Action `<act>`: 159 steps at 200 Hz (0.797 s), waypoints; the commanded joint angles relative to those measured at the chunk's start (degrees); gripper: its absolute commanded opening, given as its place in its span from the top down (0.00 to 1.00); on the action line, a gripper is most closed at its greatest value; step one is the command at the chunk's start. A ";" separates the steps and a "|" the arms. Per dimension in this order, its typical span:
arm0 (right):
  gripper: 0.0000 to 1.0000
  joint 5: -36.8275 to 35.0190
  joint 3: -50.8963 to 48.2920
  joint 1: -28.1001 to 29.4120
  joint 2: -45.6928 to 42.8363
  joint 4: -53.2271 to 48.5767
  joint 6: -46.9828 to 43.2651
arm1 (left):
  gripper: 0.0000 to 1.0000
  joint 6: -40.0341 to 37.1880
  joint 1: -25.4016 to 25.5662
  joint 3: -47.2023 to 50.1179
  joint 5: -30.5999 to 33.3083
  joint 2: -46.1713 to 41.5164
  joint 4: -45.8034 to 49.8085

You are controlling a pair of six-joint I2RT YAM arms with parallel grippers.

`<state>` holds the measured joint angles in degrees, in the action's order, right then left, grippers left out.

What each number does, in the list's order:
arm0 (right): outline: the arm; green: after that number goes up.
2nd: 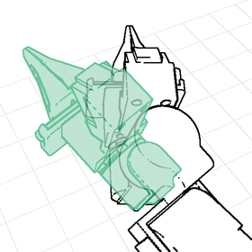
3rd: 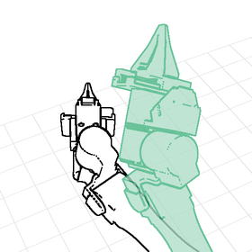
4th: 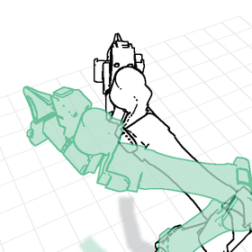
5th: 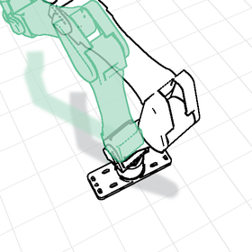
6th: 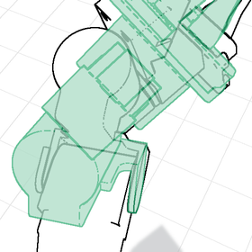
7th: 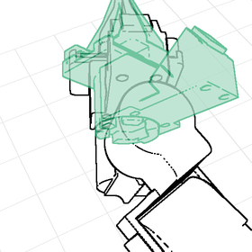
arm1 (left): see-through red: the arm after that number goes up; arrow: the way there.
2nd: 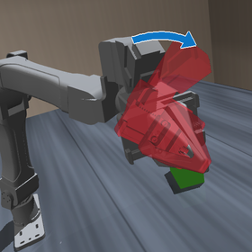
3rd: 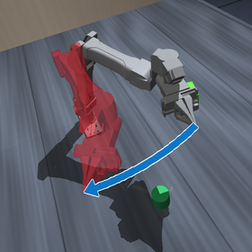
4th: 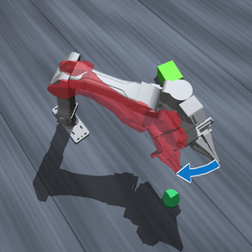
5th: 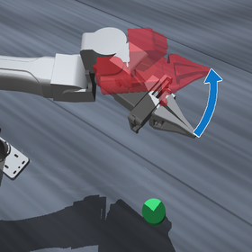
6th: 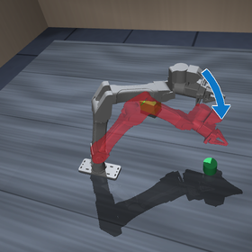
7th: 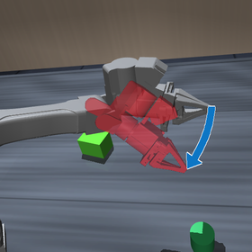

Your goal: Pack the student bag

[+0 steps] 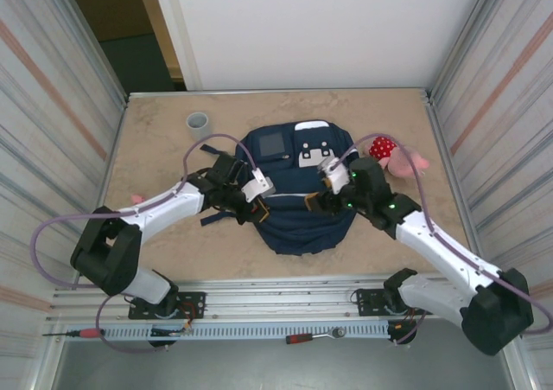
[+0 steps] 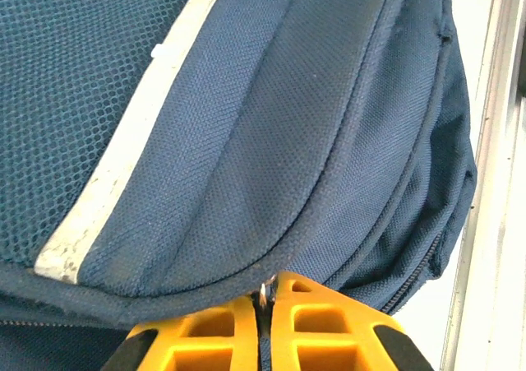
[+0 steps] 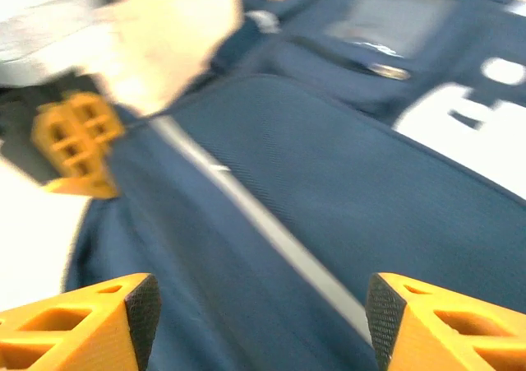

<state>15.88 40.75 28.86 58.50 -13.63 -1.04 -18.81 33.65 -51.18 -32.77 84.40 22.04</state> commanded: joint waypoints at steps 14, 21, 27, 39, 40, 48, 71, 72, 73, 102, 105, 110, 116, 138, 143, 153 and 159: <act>0.32 6.03 2.06 -13.34 1.87 -11.24 26.93 | 1.00 5.01 0.39 1.37 3.28 -2.39 -3.90; 0.33 9.83 1.60 -14.19 2.65 -10.76 31.32 | 1.00 5.51 0.45 1.55 3.48 -2.47 -4.38; 0.33 12.17 1.09 -14.08 3.32 -9.84 34.33 | 1.00 5.98 0.61 1.69 3.89 -2.41 -4.65; 0.34 14.83 -0.15 -12.89 5.05 -7.89 39.09 | 1.00 6.53 0.85 1.61 4.26 -2.30 -4.81; 0.34 14.94 -0.19 -12.75 5.14 -7.77 39.53 | 1.00 6.60 0.87 1.56 4.33 -2.26 -4.77; 0.36 15.35 -0.72 -11.87 6.46 -6.80 41.82 | 1.00 6.97 1.00 1.31 4.79 -2.21 -4.81; 0.42 14.66 -1.20 -8.99 9.58 -2.99 44.99 | 1.00 8.10 1.64 1.08 5.78 -2.16 -5.05; 0.43 14.60 -1.16 -8.91 9.73 -2.81 45.08 | 1.00 8.13 1.66 1.12 5.79 -2.15 -5.07; 0.43 14.56 -1.14 -8.87 9.80 -2.68 45.12 | 1.00 8.15 1.72 1.15 5.79 -2.14 -5.07; 0.60 13.69 -0.42 -7.22 12.67 -0.38 46.72 | 1.00 8.74 4.06 0.52 6.14 -1.33 -5.62; 0.61 13.54 -0.41 -7.19 12.84 -0.42 46.80 | 1.00 8.94 4.39 0.43 6.38 -1.28 -5.61; 0.64 13.28 -0.49 -7.15 13.01 -0.38 46.94 | 1.00 9.39 4.84 0.19 6.64 -1.01 -5.60; 0.66 12.99 -0.64 -7.13 12.98 -0.35 47.16 | 1.00 9.92 5.32 -0.03 6.94 -0.72 -5.69; 0.71 12.38 -2.02 -6.67 12.18 1.42 49.15 | 1.00 11.95 7.53 -1.04 8.00 -0.05 -7.00; 0.71 12.42 -2.27 -6.56 12.04 1.57 49.43 | 1.00 12.05 8.00 -1.34 8.12 0.12 -7.00; 0.70 12.49 -1.73 -6.73 11.26 0.11 48.72 | 1.00 12.02 8.71 -1.98 9.16 0.63 -6.56; 0.68 11.60 -1.17 -6.91 10.36 -1.69 47.84 | 1.00 12.11 8.86 -2.08 9.69 0.83 -6.33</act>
<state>28.34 39.66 21.69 71.16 -13.41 45.74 -8.51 40.77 -50.52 -24.32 84.31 18.50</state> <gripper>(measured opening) 0.298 0.068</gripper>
